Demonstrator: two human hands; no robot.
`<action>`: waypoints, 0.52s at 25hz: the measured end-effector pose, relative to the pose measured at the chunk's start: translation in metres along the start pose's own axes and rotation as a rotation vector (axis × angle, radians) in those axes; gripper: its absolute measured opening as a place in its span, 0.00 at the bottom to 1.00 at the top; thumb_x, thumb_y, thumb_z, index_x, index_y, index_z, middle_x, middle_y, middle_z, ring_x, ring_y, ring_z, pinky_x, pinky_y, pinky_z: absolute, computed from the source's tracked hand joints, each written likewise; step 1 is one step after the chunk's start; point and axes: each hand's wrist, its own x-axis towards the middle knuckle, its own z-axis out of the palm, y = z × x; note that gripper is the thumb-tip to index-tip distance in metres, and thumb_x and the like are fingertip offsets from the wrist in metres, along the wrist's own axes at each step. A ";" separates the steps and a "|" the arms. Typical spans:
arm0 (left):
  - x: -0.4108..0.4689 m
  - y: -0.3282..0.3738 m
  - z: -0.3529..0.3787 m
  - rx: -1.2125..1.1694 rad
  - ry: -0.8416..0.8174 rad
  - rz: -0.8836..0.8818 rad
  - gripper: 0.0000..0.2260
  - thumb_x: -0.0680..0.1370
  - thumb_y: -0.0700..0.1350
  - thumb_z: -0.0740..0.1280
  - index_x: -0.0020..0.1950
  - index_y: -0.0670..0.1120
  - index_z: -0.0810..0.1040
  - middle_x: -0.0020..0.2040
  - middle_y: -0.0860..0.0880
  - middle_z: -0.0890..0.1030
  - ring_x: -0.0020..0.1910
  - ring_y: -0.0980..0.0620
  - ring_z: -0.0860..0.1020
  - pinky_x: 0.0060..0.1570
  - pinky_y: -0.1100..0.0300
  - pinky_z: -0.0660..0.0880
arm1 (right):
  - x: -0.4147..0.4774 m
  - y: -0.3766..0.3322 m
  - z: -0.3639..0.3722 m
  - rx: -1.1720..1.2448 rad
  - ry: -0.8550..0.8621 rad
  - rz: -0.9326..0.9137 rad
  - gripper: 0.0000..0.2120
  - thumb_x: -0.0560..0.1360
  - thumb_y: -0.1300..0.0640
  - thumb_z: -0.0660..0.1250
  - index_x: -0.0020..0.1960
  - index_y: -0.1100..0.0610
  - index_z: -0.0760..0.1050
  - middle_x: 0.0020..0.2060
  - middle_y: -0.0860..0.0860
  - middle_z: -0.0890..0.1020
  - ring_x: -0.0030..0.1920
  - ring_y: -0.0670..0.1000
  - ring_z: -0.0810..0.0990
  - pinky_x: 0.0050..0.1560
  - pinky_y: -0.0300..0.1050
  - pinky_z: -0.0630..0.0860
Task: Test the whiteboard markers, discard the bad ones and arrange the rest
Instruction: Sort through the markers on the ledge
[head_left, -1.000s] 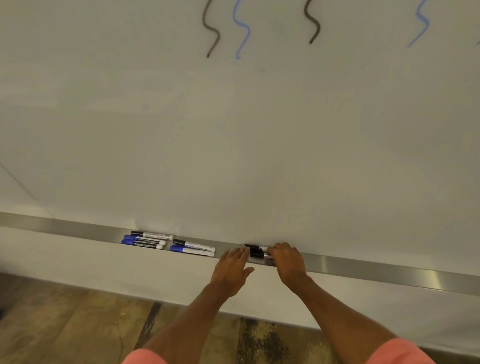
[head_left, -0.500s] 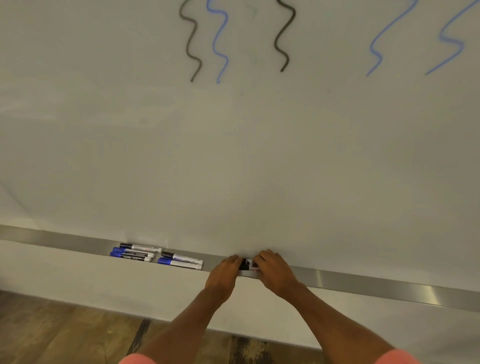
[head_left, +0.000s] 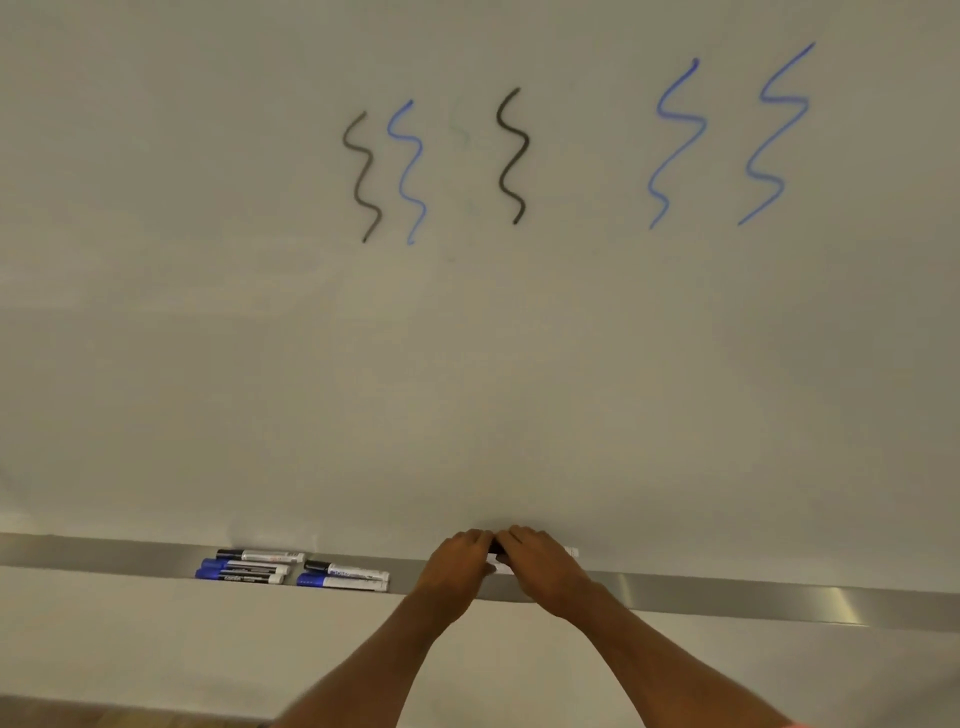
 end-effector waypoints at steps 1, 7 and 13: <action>0.002 0.001 -0.002 0.044 0.009 0.010 0.13 0.79 0.40 0.62 0.63 0.45 0.71 0.62 0.47 0.76 0.57 0.48 0.75 0.56 0.58 0.71 | 0.000 -0.001 -0.002 0.012 0.007 0.001 0.12 0.80 0.60 0.57 0.63 0.58 0.70 0.54 0.53 0.77 0.51 0.54 0.76 0.51 0.47 0.71; -0.001 -0.004 -0.016 0.142 0.040 0.075 0.14 0.79 0.39 0.61 0.65 0.45 0.70 0.61 0.46 0.76 0.57 0.47 0.75 0.55 0.58 0.69 | 0.000 -0.009 -0.019 -0.014 0.109 0.040 0.10 0.81 0.52 0.57 0.58 0.53 0.74 0.46 0.51 0.80 0.44 0.53 0.79 0.41 0.44 0.71; -0.015 -0.017 -0.025 0.156 0.082 0.139 0.13 0.80 0.40 0.60 0.64 0.46 0.71 0.58 0.46 0.77 0.53 0.47 0.76 0.52 0.58 0.70 | -0.005 -0.020 -0.014 -0.060 0.178 0.089 0.21 0.80 0.39 0.42 0.62 0.42 0.69 0.41 0.48 0.81 0.40 0.52 0.81 0.37 0.48 0.77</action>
